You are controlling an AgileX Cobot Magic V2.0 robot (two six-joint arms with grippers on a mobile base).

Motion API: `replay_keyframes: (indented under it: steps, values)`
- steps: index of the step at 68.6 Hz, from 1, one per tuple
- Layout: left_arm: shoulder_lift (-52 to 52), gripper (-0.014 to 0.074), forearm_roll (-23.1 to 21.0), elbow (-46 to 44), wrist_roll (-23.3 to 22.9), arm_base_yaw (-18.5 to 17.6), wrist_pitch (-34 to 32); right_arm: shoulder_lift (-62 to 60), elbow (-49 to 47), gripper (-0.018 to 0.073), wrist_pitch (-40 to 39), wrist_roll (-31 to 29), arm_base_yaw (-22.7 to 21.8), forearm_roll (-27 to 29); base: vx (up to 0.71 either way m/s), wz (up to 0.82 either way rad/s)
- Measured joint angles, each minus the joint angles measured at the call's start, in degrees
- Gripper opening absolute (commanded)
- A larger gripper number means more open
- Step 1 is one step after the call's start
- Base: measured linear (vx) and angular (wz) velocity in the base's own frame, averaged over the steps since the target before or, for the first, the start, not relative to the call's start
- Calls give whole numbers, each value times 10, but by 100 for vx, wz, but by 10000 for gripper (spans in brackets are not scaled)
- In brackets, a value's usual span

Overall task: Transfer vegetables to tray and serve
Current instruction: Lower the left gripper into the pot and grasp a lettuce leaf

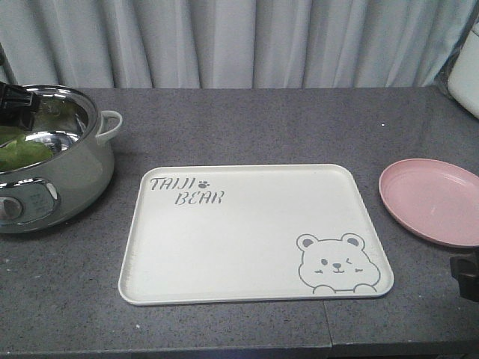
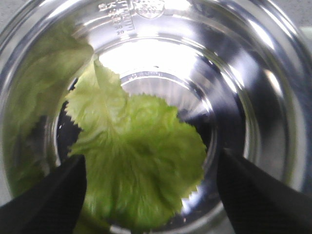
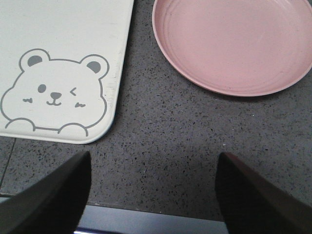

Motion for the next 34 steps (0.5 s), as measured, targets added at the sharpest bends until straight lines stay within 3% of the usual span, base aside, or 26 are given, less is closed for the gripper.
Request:
replay_keyframes:
  steps: [15, 34]
  values:
    - [89, 545, -6, -66, 11, 6, 9, 0, 0, 525, 0, 0, 0, 0, 0, 0]
    - [152, 545, -6, -84, 17, 6, 1, 0, 0, 525, 1, 0, 0, 0, 0, 0]
